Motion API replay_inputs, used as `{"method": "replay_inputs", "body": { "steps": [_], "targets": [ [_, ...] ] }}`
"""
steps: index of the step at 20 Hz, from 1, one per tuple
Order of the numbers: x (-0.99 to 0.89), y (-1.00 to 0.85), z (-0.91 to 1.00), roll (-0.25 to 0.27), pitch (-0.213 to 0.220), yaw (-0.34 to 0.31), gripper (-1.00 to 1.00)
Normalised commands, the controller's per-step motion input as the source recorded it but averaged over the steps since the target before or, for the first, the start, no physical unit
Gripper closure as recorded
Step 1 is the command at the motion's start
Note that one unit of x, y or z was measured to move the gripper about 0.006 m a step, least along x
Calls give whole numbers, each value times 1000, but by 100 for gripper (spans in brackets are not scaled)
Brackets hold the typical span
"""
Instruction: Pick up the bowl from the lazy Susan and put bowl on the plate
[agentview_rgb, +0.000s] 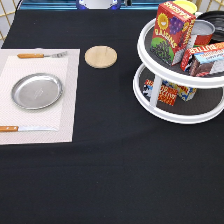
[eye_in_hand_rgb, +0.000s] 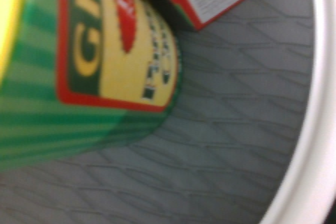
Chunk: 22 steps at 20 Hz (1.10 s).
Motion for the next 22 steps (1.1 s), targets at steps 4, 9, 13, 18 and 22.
{"method": "replay_inputs", "body": {
  "steps": [4, 9, 13, 18, 22],
  "targets": [
    [239, 0, -81, 211, 0, -64, -100],
    [213, -17, -179, 170, -27, -41, -100],
    [64, -188, -331, 195, -69, -27, -100],
    [6, -283, -269, 224, -102, -8, -100],
    [236, -125, -169, 160, -35, -22, -100]
  ]
}}
